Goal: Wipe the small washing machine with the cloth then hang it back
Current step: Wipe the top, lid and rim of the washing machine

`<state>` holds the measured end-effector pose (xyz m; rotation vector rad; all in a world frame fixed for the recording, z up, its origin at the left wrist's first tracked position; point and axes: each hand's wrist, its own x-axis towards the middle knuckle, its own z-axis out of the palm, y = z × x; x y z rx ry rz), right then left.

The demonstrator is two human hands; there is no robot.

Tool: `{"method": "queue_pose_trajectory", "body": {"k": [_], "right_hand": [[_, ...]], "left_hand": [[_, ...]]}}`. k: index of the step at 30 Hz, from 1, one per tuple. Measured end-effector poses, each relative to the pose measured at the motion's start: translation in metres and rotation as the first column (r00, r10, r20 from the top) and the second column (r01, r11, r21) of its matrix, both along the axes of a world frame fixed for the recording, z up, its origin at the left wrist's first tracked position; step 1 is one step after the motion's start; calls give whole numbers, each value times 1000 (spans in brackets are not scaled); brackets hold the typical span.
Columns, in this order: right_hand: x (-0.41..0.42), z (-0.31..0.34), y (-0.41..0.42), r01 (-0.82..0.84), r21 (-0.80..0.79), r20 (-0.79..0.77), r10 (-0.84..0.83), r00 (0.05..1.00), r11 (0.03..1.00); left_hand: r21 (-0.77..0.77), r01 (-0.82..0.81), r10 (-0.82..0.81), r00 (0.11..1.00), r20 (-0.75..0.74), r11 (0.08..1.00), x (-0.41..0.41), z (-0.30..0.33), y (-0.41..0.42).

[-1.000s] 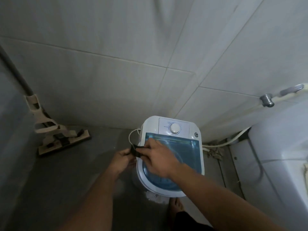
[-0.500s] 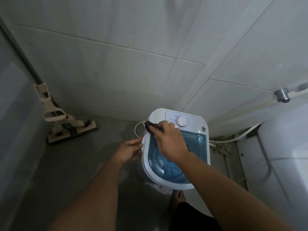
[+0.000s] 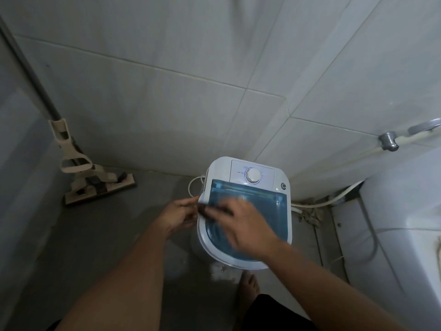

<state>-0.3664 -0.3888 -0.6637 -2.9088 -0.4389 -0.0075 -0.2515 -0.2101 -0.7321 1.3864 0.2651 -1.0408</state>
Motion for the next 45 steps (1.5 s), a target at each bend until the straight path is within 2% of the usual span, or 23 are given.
{"method": "queue_pose_trajectory", "body": {"k": [3, 5, 8, 12, 15, 18, 20, 21, 23, 25, 26, 28, 30, 33, 36, 38, 40, 42, 44, 45], "right_hand": [[50, 0, -14, 329, 16, 48, -329, 943, 944], [66, -10, -11, 388, -27, 9, -388, 922, 921], [55, -27, 4, 268, -118, -9, -270, 963, 956], [5, -39, 19, 59, -95, -34, -62, 997, 994], [-40, -36, 23, -73, -79, -140, 61, 988, 994], [-67, -21, 6, -93, 7, -247, 91, 965, 996], [-68, -9, -13, -61, 60, -258, 74, 963, 996], [-63, -6, -23, 6, 75, -233, 12, 972, 997], [-44, -5, -41, 238, 119, -124, -224, 967, 964], [-23, -14, -45, 471, 112, -35, -470, 882, 875], [-17, -19, -40, 547, 82, -29, -547, 837, 833], [-15, -29, -18, 594, 22, -53, -592, 804, 804], [-24, -35, 5, 523, -35, -79, -524, 848, 852], [-45, -41, 27, 305, -155, -130, -325, 937, 940], [-56, -32, 29, 211, -239, -232, -267, 935, 948], [-57, -22, 18, 184, -195, -268, -233, 935, 963], [-65, -10, 2, 173, -87, -240, -189, 952, 981], [-81, -5, -24, 286, 65, -195, -268, 943, 956], [-97, -6, -57, 531, 229, -143, -511, 847, 816], [-102, -9, -74, 650, 284, -120, -647, 753, 705]], "left_hand": [[11, 20, -20, 1000, 7, 1000, 1, 0, 3], [20, 27, -27, 1000, 12, 999, 1, 0, 4], [14, 18, -18, 1000, 5, 1000, 1, -1, 2], [-24, 9, -10, 1000, -8, 1000, 1, -5, 1], [-15, 5, -5, 1000, -6, 1000, 1, -5, -1], [-7, 19, -19, 1000, -1, 1000, 1, -6, 0], [-15, 26, -26, 1000, -1, 1000, 1, -4, 1], [-15, 25, -25, 1000, 0, 1000, 1, -3, 2], [-7, 27, -27, 1000, 6, 1000, 1, -3, 2], [1, 30, -30, 1000, 7, 1000, 2, -1, 1], [6, 33, -33, 999, 8, 999, 2, 0, 1], [15, 36, -36, 999, 8, 999, 2, 1, 1], [24, 42, -43, 999, 16, 999, 2, 3, 1], [38, 63, -65, 997, 42, 997, 2, 4, 2], [56, 78, -83, 994, 75, 995, 0, 9, 0], [67, 63, -68, 994, 87, 996, -3, 12, -2], [65, 56, -61, 995, 76, 996, -3, 13, -3], [69, 62, -66, 996, 66, 996, -1, 9, -2], [71, 68, -73, 995, 65, 995, 0, 6, -2], [71, 66, -70, 995, 64, 995, 0, 6, -3]]}}
